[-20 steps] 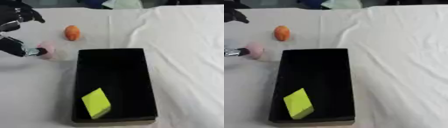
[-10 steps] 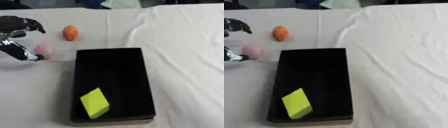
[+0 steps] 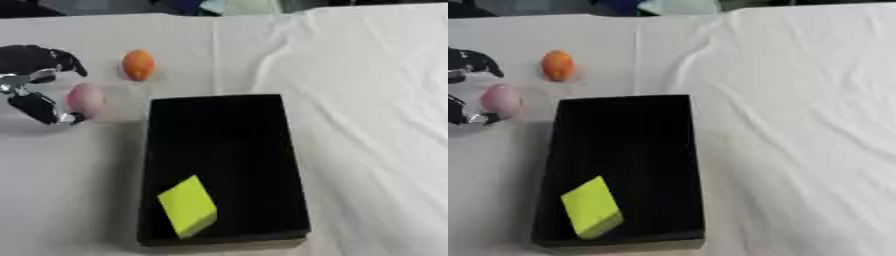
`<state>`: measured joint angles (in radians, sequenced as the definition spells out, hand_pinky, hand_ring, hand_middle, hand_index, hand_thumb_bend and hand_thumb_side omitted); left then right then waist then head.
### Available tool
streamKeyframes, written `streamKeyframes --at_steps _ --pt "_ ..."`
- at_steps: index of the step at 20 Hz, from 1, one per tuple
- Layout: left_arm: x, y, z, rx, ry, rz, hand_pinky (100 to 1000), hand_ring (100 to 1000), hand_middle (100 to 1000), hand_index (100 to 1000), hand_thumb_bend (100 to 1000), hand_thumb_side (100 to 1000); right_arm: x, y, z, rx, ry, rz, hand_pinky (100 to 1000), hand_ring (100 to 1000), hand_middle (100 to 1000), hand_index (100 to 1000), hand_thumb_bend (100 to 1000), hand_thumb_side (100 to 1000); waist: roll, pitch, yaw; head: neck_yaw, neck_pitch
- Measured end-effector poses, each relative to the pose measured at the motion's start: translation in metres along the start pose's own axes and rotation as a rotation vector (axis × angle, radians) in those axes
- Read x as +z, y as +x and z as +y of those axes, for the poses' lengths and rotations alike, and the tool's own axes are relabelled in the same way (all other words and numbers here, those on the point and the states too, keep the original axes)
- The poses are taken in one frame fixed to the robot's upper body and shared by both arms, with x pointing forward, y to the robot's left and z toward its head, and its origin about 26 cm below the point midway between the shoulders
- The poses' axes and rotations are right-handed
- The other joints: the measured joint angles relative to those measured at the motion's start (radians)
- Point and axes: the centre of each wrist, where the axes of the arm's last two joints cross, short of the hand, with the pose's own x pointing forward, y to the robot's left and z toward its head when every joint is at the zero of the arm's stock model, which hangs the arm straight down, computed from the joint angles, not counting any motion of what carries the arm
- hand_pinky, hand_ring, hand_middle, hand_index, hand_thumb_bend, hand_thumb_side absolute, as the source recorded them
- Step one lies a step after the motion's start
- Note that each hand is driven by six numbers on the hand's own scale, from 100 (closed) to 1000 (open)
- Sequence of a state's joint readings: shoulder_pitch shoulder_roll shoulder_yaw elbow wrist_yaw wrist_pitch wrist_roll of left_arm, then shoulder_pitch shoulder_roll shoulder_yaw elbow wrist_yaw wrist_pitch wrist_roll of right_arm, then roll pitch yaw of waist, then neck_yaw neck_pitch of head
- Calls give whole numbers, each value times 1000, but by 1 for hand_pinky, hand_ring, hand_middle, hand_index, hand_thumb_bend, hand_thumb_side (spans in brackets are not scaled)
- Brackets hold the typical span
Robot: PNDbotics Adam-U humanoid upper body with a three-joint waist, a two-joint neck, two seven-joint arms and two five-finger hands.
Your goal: Pick up objects on the table and place them in the box.
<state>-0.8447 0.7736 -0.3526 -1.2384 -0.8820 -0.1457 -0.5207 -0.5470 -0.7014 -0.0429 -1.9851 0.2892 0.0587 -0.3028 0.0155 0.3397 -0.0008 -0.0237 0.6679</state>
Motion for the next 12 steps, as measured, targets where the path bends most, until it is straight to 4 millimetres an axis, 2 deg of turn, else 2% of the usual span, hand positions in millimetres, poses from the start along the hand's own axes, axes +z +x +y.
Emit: streamKeyframes --at_steps 4,5,9,12 --pt "-3 -2 -4 18 8 9 777 875 845 871 188 386 1 0 1 -2 -3 5 876 661 616 820 100 1000 -1 2 -3 2 -1" --pt "-4 -1 -4 22 15 9 762 862 829 855 113 361 1 0 1 -4 -5 7 877 661 616 820 100 1000 -2 4 -5 3 -1" --pt "-7 1 -4 43 48 9 707 813 777 794 100 286 3 -2 1 -4 -9 19 877 662 617 820 100 1000 -4 5 -6 4 -1" --pt "-7 1 -4 58 70 5 681 787 754 763 100 283 4 -3 0 -5 -15 28 878 662 617 820 100 1000 -4 5 -6 4 -1"
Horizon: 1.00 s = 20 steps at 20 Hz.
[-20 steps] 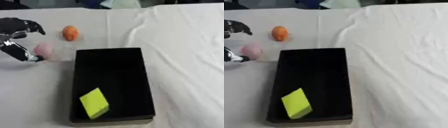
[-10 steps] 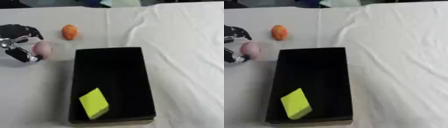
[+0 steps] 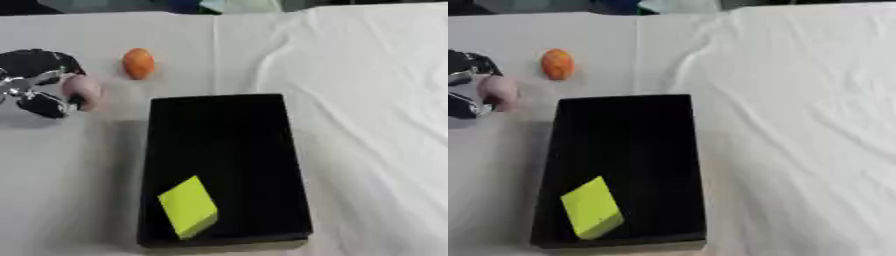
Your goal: Pick up objects on the table and place them in the box.
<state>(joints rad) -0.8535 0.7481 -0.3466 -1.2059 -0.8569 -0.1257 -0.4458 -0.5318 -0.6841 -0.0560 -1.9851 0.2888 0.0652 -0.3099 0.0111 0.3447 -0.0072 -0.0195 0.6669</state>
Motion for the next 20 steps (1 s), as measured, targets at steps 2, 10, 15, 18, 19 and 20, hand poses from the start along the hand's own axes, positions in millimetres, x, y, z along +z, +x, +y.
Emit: streamKeyframes --at_steps 2,10,15,18,19,20 --pt "1 3 4 7 21 -16 675 780 751 759 100 280 2 -1 0 3 1 10 878 661 616 819 100 1000 0 0 0 0 0" --pt "23 23 48 16 169 -83 619 685 723 738 100 255 5 -4 -2 12 -3 33 878 661 615 816 100 1000 5 -1 3 -2 0" --pt "41 50 87 -6 301 -175 599 648 702 722 100 283 7 -6 -2 14 -3 41 878 661 616 814 100 1000 6 -6 8 -8 1" --pt "52 70 103 -6 360 -253 594 644 696 717 100 310 7 -6 -2 15 -4 41 878 662 616 814 100 1000 6 -7 8 -11 2" --pt "55 77 107 -2 375 -283 594 644 696 717 100 313 7 -6 -2 15 -4 41 878 663 617 815 100 1000 7 -8 9 -13 4" --pt "58 86 109 3 386 -313 594 644 695 717 100 315 6 -5 -2 14 -4 40 878 663 617 815 100 1000 7 -8 9 -15 7"
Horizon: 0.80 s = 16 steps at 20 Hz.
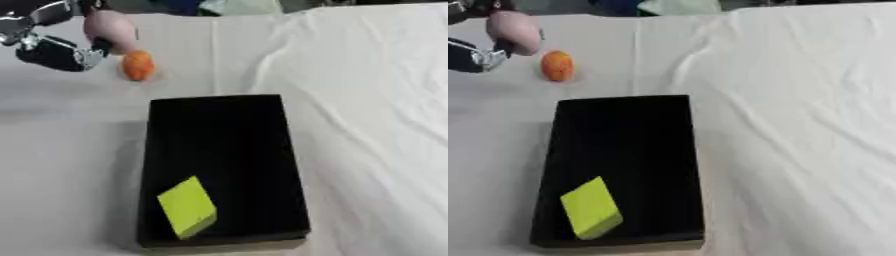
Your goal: Pick up objects on the table and place them in the box.
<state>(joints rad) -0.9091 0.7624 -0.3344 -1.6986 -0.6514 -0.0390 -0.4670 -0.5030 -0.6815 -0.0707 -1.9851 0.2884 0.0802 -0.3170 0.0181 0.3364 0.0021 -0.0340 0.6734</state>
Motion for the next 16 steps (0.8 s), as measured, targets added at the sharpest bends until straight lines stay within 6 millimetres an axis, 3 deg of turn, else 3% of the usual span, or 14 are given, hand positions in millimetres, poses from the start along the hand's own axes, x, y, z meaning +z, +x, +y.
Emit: streamKeyframes --at_steps 9,16 --pt "-4 82 11 27 24 -267 587 641 692 715 100 316 -3 3 2 -8 2 1 875 663 616 814 100 1000 5 -7 10 -1 12" --pt "-10 105 -5 51 -68 -342 582 640 688 714 100 359 -2 3 3 -14 1 6 874 661 615 813 100 1000 9 -7 9 1 12"
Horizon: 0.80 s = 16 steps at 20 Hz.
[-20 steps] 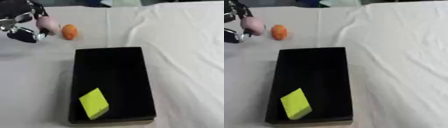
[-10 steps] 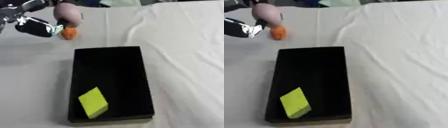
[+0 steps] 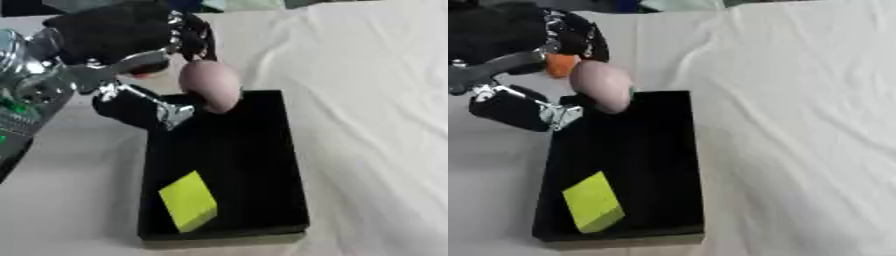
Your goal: Pick up objects on the table and place them in the box.
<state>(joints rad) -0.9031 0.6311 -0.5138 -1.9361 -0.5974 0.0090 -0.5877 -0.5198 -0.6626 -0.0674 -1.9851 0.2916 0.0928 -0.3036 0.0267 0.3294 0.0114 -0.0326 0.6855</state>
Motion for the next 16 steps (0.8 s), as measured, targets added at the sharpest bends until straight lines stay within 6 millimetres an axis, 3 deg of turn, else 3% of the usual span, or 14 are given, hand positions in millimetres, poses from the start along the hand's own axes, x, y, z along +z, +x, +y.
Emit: streamKeyframes --at_steps 1,2,11,16 --pt "-3 0 -3 8 -10 -6 582 640 687 714 100 264 0 0 0 -2 0 0 874 661 614 813 100 1000 0 0 -1 1 0" --pt "-6 0 -8 19 -23 -11 581 640 688 714 100 367 0 0 1 -5 -1 1 874 661 614 812 100 1000 -1 0 -4 3 0" --pt "-50 -2 -66 95 -195 -67 580 643 692 718 100 397 0 2 3 -20 2 -2 874 660 613 811 100 1000 -7 3 -18 13 0" --pt "-62 -7 -92 80 -259 -76 620 678 731 761 100 432 0 2 4 -25 1 2 874 659 610 809 100 1000 -3 3 -19 13 0"
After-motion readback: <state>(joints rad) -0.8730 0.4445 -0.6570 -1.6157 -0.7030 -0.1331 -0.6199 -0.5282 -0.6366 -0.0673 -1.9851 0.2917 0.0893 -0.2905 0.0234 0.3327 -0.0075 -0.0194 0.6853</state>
